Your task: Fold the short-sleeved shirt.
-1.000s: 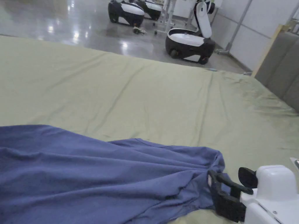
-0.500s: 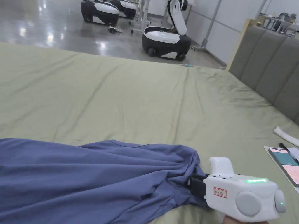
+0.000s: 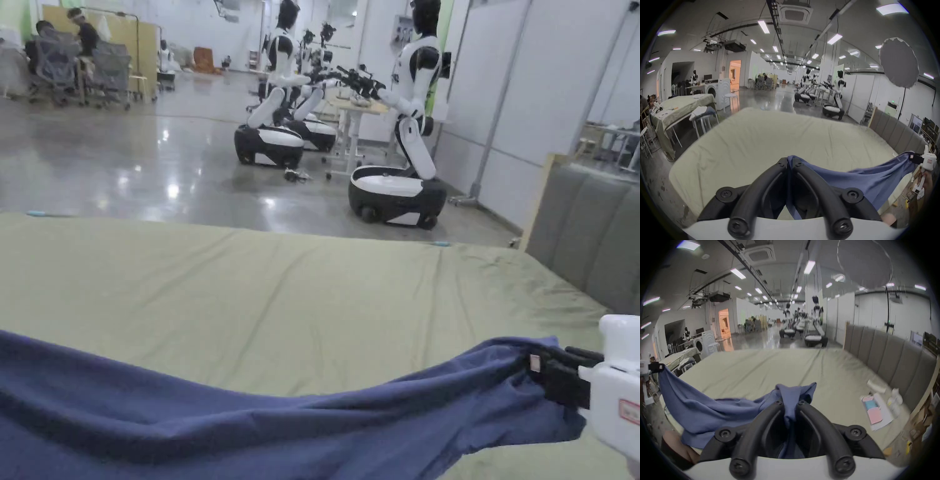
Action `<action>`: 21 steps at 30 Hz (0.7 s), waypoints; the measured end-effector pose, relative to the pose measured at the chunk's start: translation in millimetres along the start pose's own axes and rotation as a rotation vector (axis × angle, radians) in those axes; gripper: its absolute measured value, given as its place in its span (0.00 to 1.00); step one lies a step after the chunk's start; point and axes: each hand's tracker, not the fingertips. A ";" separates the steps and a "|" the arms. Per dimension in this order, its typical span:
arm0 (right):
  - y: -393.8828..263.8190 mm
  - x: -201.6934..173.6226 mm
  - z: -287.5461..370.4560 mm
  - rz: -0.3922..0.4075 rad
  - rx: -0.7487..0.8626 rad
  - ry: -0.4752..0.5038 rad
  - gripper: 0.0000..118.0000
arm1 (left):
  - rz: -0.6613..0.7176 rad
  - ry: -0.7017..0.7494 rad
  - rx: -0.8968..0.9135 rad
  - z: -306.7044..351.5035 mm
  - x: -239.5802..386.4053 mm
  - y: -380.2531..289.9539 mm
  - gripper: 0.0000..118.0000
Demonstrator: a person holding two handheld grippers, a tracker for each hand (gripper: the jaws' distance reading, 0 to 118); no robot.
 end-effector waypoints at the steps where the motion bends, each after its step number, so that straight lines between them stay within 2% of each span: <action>1: 15.3 3.1 12.2 0.012 0.037 -0.012 0.08 | -0.012 0.011 0.021 6.8 -1.7 13.6 0.02; 4: 62.4 9.3 46.0 0.041 0.130 -0.059 0.08 | -0.049 0.066 0.097 20.6 -14.5 52.1 0.03; 6: 92.5 16.9 60.8 0.026 0.159 -0.048 0.08 | -0.025 0.072 0.124 32.8 -17.2 82.2 0.02; 11: 158.0 21.9 72.9 0.039 0.255 -0.110 0.08 | -0.012 0.093 0.164 33.3 -16.8 140.6 0.02; 14: 195.4 26.4 61.8 0.033 0.280 -0.128 0.08 | -0.035 0.121 0.185 24.0 -8.5 170.1 0.02; 18: 235.3 15.8 31.7 0.132 0.338 -0.185 0.08 | -0.073 0.163 0.207 -1.4 7.4 205.9 0.02; 21: 261.9 13.3 -6.2 0.155 0.365 -0.228 0.08 | -0.073 0.180 0.196 -31.8 16.0 231.8 0.02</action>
